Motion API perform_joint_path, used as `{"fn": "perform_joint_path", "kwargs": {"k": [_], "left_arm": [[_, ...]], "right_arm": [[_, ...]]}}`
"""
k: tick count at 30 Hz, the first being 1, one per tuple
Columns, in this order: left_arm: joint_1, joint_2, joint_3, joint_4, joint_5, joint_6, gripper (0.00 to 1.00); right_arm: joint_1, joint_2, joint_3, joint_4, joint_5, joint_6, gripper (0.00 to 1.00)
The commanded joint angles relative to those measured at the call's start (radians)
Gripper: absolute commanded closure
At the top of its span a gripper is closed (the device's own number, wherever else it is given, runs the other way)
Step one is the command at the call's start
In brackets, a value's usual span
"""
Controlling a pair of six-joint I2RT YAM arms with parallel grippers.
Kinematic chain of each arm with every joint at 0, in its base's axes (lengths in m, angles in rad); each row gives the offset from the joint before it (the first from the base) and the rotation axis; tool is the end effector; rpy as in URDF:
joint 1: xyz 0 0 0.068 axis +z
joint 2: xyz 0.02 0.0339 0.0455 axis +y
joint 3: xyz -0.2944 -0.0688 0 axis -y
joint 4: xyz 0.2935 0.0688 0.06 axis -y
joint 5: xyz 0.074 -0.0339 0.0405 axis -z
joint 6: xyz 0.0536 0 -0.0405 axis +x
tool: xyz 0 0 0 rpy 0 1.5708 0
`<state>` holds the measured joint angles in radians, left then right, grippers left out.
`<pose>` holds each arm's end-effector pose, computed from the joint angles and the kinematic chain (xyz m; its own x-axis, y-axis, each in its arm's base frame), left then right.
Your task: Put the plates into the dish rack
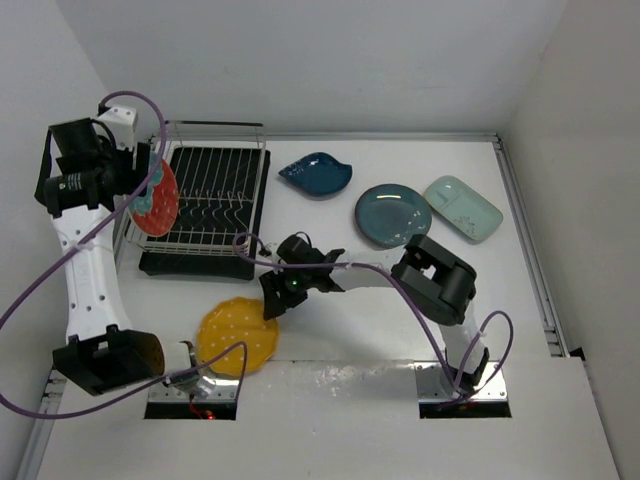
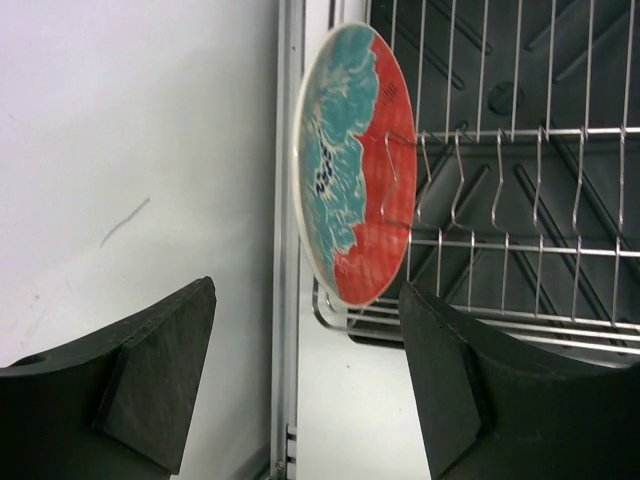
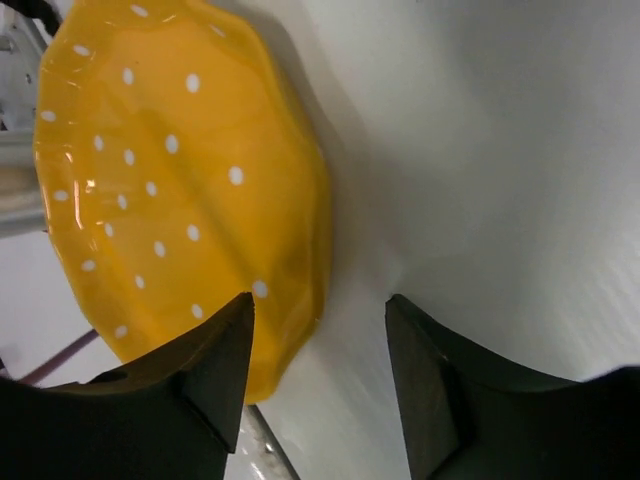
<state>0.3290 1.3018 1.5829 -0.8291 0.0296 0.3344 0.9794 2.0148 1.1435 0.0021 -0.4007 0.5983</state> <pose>0.2996 0.1006 0.4699 -0.5639 0.1541 -0.8113 -0.1207 0.9565 0.2656 0.2396 0.3943 0.0992 -0.8615 -0.3525 -0.3655 -0.5078 0.6086 0.6097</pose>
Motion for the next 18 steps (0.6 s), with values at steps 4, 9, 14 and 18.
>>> {"fn": "perform_joint_path", "kwargs": {"k": [4,9,14,18], "left_arm": [[-0.002,-0.065,-0.053,-0.022,0.036,0.000,0.22],[-0.022,-0.087,-0.054,-0.031,0.065,0.000,0.22],[-0.056,-0.096,-0.072,-0.082,0.154,0.043,0.22],[-0.105,-0.096,-0.061,-0.171,0.342,0.123,0.22]], "right_arm": [[0.050,0.087,-0.002,0.096,-0.013,0.080,0.59],[0.048,0.090,-0.019,0.102,0.013,0.112,0.94],[0.021,-0.046,-0.099,0.090,0.089,0.065,1.00],[0.022,-0.244,-0.200,0.059,0.161,-0.021,1.00]]}}
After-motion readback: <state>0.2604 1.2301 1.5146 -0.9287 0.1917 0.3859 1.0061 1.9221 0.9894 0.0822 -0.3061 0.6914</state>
